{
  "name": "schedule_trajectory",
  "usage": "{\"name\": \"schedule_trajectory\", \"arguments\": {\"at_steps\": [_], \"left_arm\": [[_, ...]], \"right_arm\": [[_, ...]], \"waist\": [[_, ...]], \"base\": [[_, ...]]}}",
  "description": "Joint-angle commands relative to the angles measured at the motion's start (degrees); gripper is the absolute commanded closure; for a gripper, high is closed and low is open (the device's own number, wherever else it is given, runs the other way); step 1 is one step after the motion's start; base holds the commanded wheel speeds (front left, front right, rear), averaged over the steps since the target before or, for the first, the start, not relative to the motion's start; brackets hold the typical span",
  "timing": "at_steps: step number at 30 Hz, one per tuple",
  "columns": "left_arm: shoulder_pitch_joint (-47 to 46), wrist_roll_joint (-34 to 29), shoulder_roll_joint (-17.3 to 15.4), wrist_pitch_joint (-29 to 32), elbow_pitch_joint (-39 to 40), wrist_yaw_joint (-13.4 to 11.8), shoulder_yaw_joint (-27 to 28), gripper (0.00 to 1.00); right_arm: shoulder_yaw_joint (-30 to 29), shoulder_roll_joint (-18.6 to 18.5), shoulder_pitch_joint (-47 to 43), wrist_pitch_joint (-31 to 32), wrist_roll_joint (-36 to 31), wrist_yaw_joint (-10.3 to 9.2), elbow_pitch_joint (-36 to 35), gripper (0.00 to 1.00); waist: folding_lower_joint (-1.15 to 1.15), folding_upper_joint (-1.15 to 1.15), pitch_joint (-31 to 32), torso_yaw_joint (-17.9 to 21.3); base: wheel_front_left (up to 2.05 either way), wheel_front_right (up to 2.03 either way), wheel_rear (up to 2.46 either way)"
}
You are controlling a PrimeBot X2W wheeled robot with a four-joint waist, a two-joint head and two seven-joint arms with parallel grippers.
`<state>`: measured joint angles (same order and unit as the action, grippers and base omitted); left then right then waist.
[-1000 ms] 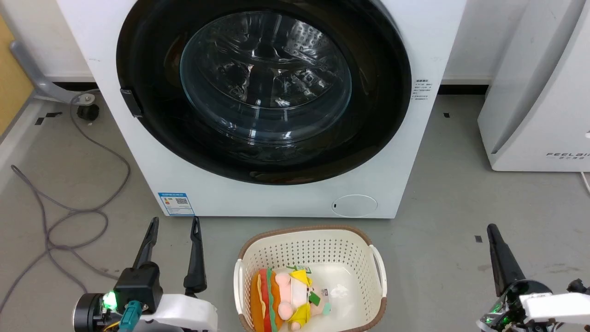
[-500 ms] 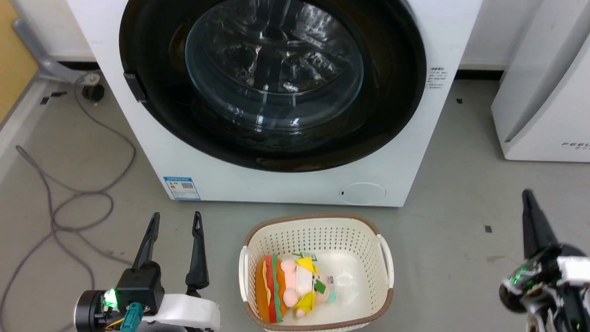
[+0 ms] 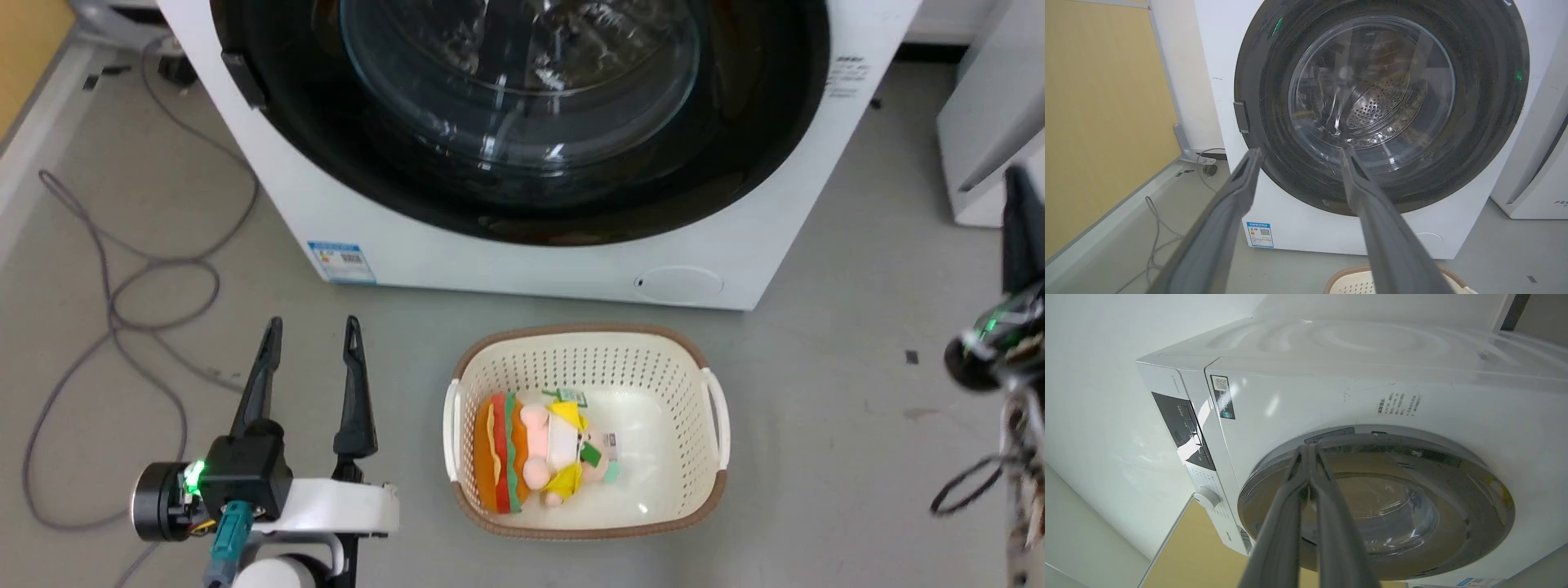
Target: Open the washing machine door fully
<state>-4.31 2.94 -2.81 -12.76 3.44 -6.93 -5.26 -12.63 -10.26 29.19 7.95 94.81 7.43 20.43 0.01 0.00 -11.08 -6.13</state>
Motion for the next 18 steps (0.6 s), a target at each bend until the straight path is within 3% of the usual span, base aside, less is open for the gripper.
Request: {"name": "schedule_trajectory", "arguments": {"at_steps": [1,11,18], "left_arm": [[-1.1,0.3,-0.1,-0.5,0.3,-0.3,-0.3,0.00],[-5.6,1.7,-0.1,-2.0,1.0,-2.1,-2.7,0.00],[-6.8,2.2,-0.1,-2.2,1.1,-2.6,-3.3,0.00]], "right_arm": [[-0.1,-0.9,2.3,0.2,1.7,0.05,1.1,1.00],[4.7,-7.4,20.1,1.3,1.3,0.06,13.8,1.00],[9.7,-9.0,26.5,2.0,-3.2,0.06,19.0,1.00]], "waist": [[-0.01,0.00,-1.4,-0.9],[-0.01,0.00,-7.9,-4.2],[-0.01,0.00,-9.7,-5.5]], "base": [[0.00,0.00,0.00],[0.00,0.00,0.00],[0.00,0.00,0.00]]}}
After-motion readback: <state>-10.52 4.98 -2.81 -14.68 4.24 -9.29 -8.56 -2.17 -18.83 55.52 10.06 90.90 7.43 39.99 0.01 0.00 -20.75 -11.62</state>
